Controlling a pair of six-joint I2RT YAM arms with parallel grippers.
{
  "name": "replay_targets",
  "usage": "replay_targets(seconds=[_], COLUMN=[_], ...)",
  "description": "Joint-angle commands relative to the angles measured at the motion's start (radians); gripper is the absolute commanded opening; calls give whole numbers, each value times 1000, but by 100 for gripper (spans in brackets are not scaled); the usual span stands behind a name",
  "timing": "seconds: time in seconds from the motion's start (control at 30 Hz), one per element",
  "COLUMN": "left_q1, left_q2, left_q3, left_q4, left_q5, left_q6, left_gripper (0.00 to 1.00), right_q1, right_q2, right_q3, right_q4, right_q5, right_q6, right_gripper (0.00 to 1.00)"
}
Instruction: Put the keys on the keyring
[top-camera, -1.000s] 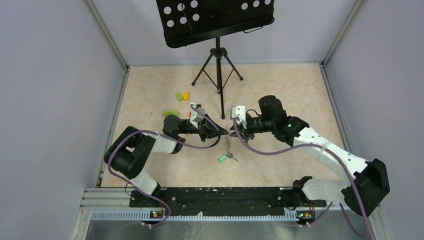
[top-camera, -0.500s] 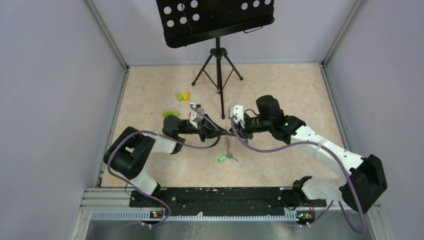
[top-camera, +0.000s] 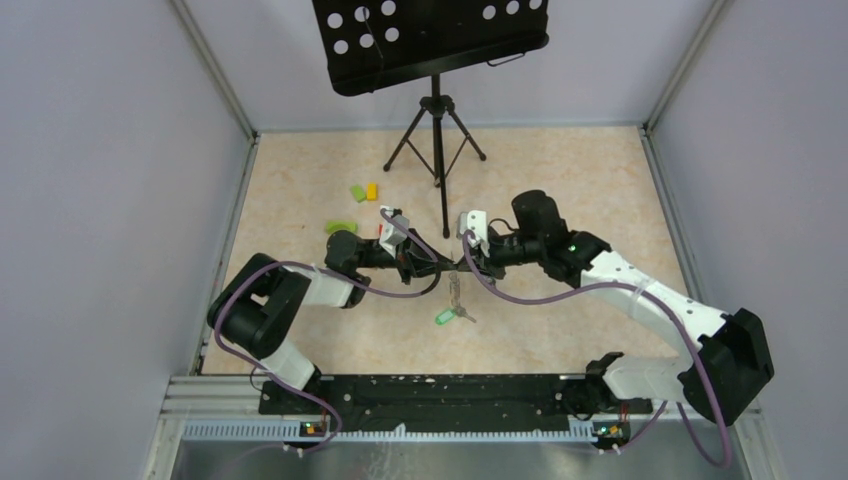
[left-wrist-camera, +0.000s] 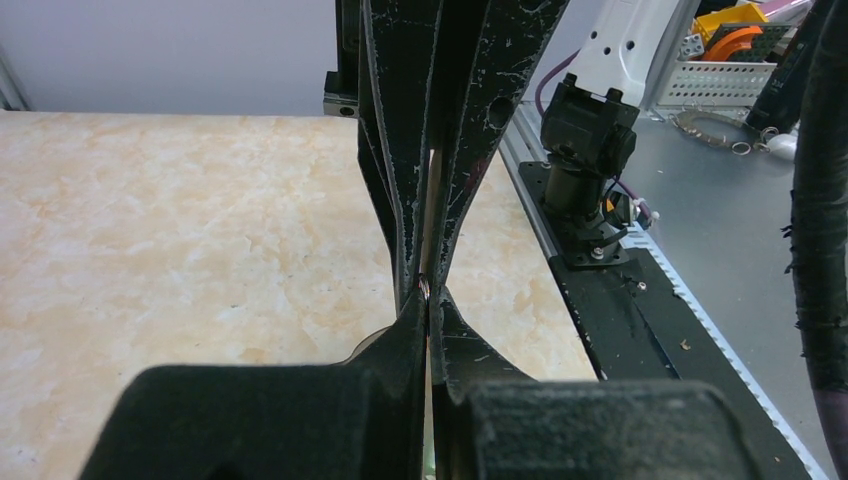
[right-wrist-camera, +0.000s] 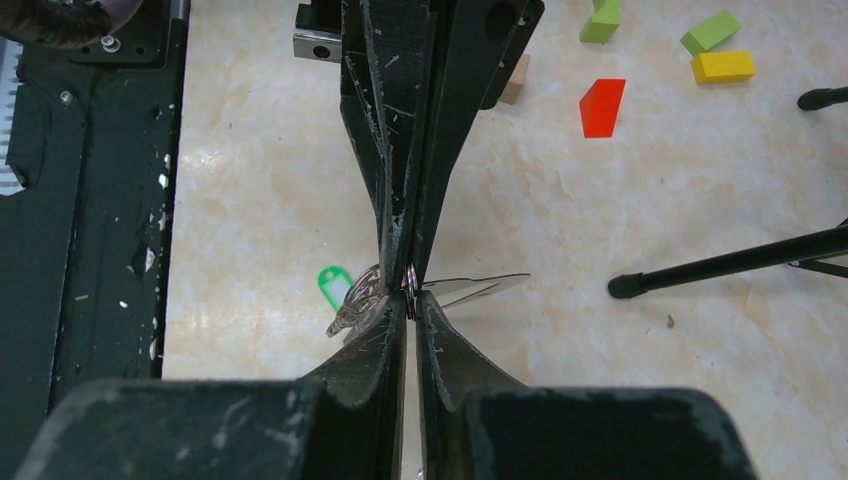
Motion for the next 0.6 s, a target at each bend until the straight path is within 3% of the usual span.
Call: replay_targets(seconds=[0.0, 0.27, 0.33, 0.43, 0.57], left_q1=[-6, -4, 0, 6, 7], left_q2=[-29, -39, -49, -90, -137], left_q3=[1, -3, -5, 2, 35], left_q4=[279, 279, 261, 107, -147], left_q5=[-5, 16, 35, 47, 42], left_q6=[-9, 31, 72, 208, 389], left_gripper=[0, 0, 13, 32, 43], right_q1=[-7, -7, -4, 23, 118], right_q2=[4, 3, 17, 59, 122], right_q3=[11, 77, 124, 233, 341], right_q4=[39, -56, -146, -300, -464], right_q5=[-37, 35, 84, 178, 382], right_q6=[3, -55, -102, -168, -222], right_gripper=[1, 0, 0, 0, 0])
